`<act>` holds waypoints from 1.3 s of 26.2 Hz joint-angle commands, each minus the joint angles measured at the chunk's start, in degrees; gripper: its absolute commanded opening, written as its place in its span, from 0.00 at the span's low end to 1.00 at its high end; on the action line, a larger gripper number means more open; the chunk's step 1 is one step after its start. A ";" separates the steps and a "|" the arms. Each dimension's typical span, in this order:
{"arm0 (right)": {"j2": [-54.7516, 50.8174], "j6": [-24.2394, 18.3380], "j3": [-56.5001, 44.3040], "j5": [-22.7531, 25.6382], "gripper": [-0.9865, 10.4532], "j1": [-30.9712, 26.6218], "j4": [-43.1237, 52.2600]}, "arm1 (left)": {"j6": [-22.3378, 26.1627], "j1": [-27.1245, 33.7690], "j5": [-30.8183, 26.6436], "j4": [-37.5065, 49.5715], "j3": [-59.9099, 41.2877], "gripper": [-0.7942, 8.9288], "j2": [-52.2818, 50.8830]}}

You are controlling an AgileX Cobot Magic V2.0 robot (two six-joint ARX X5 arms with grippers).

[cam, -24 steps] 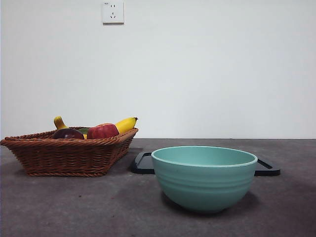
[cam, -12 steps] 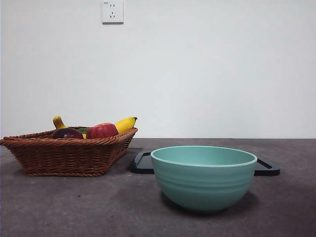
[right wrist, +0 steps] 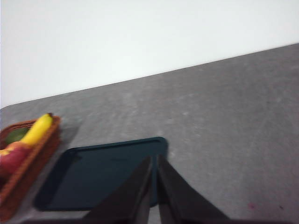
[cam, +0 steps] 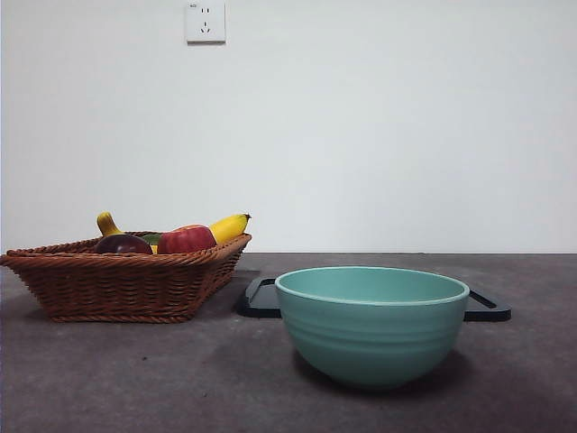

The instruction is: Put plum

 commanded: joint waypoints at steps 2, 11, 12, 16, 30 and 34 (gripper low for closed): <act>6.82 -3.45 7.34 -3.26 0.09 -0.09 -4.11 | 6.56 0.17 4.81 -4.13 7.10 0.10 6.16; 24.17 -11.37 23.65 -13.05 0.09 1.70 -17.86 | 15.61 -1.40 16.87 -16.39 22.45 0.10 22.43; 25.70 -12.15 25.18 -14.10 0.09 2.32 -19.23 | 16.83 -1.84 17.57 -18.21 24.13 0.10 24.04; 30.80 -14.75 29.75 -17.11 0.09 5.44 -23.78 | 21.24 -4.00 18.91 -25.22 29.68 0.10 29.22; 37.16 -18.69 33.44 -19.43 0.09 18.73 -30.75 | 25.09 -12.17 19.96 -35.67 35.01 0.16 32.83; 37.18 -18.01 33.44 -19.41 0.41 18.73 -30.77 | 24.61 -12.17 19.96 -35.91 35.01 0.50 32.83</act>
